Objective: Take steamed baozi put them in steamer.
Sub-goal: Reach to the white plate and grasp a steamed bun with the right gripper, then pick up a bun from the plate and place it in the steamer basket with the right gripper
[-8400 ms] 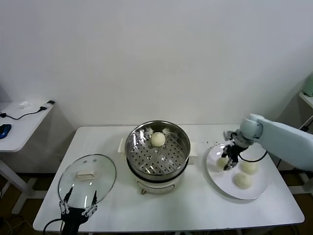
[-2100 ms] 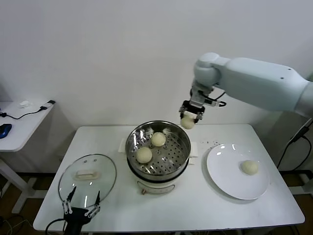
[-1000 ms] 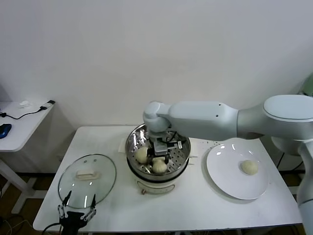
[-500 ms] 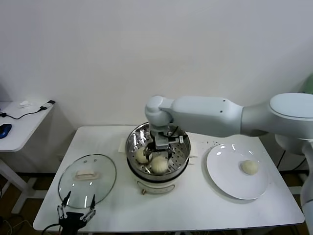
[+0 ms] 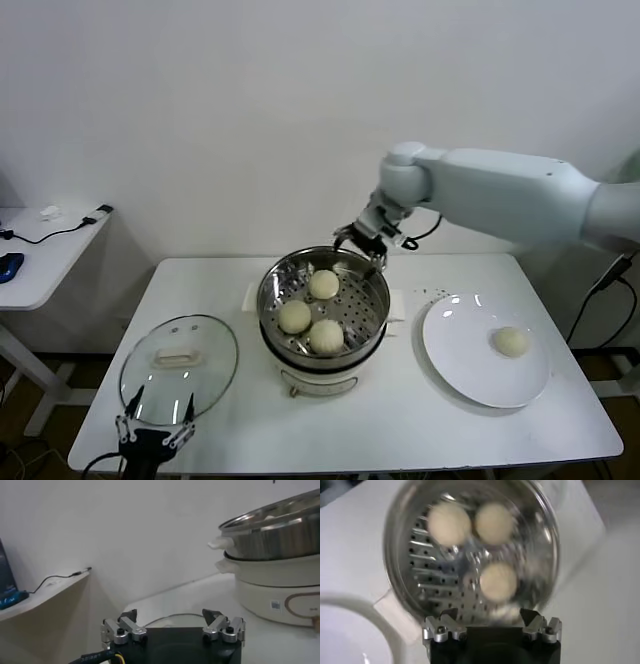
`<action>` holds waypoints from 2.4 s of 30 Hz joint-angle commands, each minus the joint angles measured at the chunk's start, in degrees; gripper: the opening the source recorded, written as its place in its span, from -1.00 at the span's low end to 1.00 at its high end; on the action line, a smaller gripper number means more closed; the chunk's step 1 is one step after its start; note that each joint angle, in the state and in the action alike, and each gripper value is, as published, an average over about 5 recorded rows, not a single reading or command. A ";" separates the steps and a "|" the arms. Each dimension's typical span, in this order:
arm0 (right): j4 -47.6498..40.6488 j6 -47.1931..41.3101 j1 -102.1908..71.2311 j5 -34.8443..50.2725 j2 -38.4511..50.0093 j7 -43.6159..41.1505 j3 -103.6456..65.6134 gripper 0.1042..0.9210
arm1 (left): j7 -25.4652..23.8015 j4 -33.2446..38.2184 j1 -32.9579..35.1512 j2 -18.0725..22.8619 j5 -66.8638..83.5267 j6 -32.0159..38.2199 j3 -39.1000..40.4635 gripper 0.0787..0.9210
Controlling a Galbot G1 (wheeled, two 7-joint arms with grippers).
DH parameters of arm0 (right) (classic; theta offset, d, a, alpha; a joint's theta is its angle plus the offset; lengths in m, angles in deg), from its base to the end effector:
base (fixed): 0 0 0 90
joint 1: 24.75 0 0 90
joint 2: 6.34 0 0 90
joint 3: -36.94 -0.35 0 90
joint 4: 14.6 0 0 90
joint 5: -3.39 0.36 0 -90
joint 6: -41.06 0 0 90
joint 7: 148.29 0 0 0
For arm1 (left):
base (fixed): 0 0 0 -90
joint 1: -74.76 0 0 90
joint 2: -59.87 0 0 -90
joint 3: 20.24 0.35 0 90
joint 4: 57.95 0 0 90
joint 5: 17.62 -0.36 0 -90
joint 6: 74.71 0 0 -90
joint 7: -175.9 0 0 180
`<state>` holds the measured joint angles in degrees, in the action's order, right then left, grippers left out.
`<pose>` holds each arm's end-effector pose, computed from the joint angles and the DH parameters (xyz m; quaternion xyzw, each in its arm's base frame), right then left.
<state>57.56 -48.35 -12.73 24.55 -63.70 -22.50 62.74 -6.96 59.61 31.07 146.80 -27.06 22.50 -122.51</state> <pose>0.5729 0.0115 -0.0305 0.5792 -0.4575 0.6441 0.2007 0.0856 0.0776 -0.3495 0.0211 -0.9800 -0.1665 0.1071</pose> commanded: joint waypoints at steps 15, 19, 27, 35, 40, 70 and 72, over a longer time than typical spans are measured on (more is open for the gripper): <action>-12.19 -9.21 -27.33 -14.52 27.10 -11.74 -18.15 0.76 | -0.11 0.01 -0.01 0.37 -0.85 -0.63 0.32 0.77; -15.25 -7.65 -33.45 -17.27 25.56 -11.41 -24.15 0.76 | -0.12 0.12 0.25 0.64 -0.67 -0.87 0.51 0.77; -20.96 -5.05 -40.25 -23.41 20.90 -10.42 -31.46 0.76 | -0.11 0.09 0.77 1.07 -0.86 -0.90 0.45 0.77; -23.64 -4.56 -41.66 -24.59 18.04 -9.52 -33.19 0.76 | -0.13 -0.02 1.06 1.22 -0.49 -0.91 0.51 0.77; -25.76 -3.84 -42.05 -25.57 16.18 -9.26 -34.28 0.76 | -0.14 -0.27 1.08 1.38 -0.67 -0.81 0.73 0.77; -23.15 -6.23 -25.80 -12.18 14.68 -11.29 -20.63 0.01 | -0.06 -0.66 1.63 1.18 -0.78 -0.12 0.93 0.77; -22.84 -6.75 -20.33 -8.10 13.42 -11.17 -14.95 0.01 | -0.05 -0.75 1.68 1.13 -0.69 0.03 1.04 0.77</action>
<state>33.47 -53.64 -47.28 5.76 -48.47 -33.46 34.67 -7.03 58.97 32.71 148.04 -27.85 22.41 -121.57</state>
